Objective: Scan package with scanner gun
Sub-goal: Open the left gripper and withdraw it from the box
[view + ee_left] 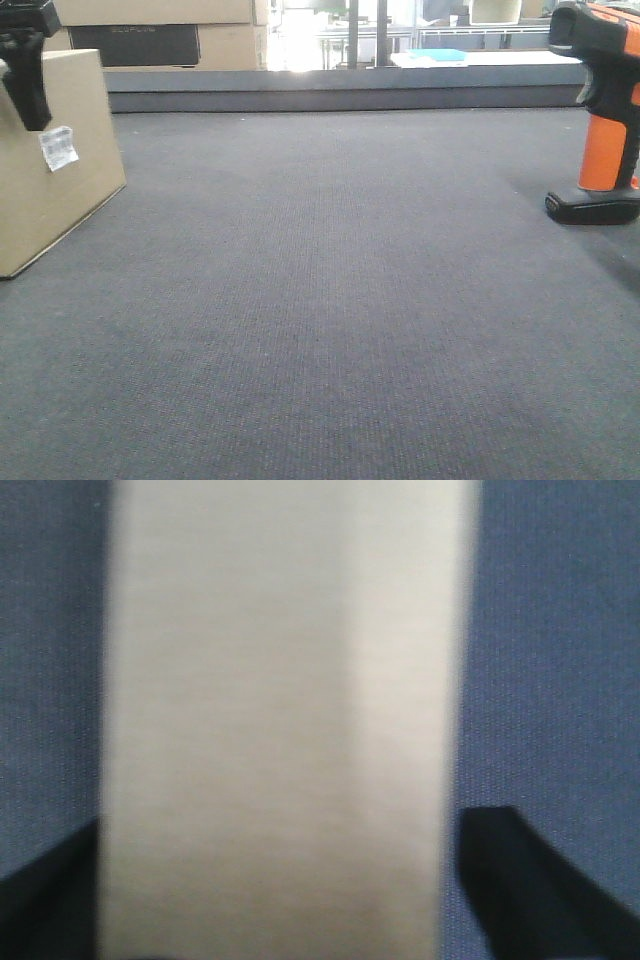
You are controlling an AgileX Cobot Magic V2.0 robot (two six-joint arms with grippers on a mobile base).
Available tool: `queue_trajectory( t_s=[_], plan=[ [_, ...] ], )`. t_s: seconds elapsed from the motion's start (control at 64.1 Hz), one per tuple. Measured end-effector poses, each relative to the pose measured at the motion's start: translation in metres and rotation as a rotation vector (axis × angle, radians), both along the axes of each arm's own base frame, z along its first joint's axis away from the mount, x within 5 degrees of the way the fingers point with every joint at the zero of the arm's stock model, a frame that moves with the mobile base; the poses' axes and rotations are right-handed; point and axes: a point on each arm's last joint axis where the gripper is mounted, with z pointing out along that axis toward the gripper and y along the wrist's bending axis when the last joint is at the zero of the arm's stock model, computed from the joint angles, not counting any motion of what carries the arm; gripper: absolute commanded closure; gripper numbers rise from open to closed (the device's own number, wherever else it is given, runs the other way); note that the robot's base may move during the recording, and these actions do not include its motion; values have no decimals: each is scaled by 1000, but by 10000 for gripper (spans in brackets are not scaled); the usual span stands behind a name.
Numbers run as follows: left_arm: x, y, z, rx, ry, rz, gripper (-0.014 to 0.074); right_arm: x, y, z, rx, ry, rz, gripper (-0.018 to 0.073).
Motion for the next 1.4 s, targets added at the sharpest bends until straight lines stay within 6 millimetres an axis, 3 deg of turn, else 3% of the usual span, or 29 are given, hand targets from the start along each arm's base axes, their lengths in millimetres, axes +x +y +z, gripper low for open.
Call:
queue_trajectory(
  t_s=[0.296, 0.515, 0.655, 0.873, 0.936, 1.092, 1.248, 1.404],
  plan=[
    [-2, 0, 4, 0, -10, -1, -12, 0, 0, 0, 0, 0, 0, 72],
    [-24, 2, 40, -6, -110, -1, 34, 0, 0, 0, 0, 0, 0, 72],
    [-47, 4, 71, -13, -193, 0, 210, 0, 0, 0, 0, 0, 0, 72],
    [-84, 6, 106, -35, -298, 0, 613, 0, 0, 0, 0, 0, 0, 74],
    [-92, 6, 107, -39, -321, -1, 707, 0, 0, 0, 0, 1, 0, 74],
    [-114, 8, 95, -48, -404, -9, 708, -4, 1, 2, -3, 4, 9, 74],
    [-133, 8, 66, -64, -519, -19, 708, -12, 4, 2, -44, 45, 45, 78],
    [-153, 8, 41, -109, -660, -19, 708, -19, 5, 5, -54, 71, 59, 232]
  ],
)
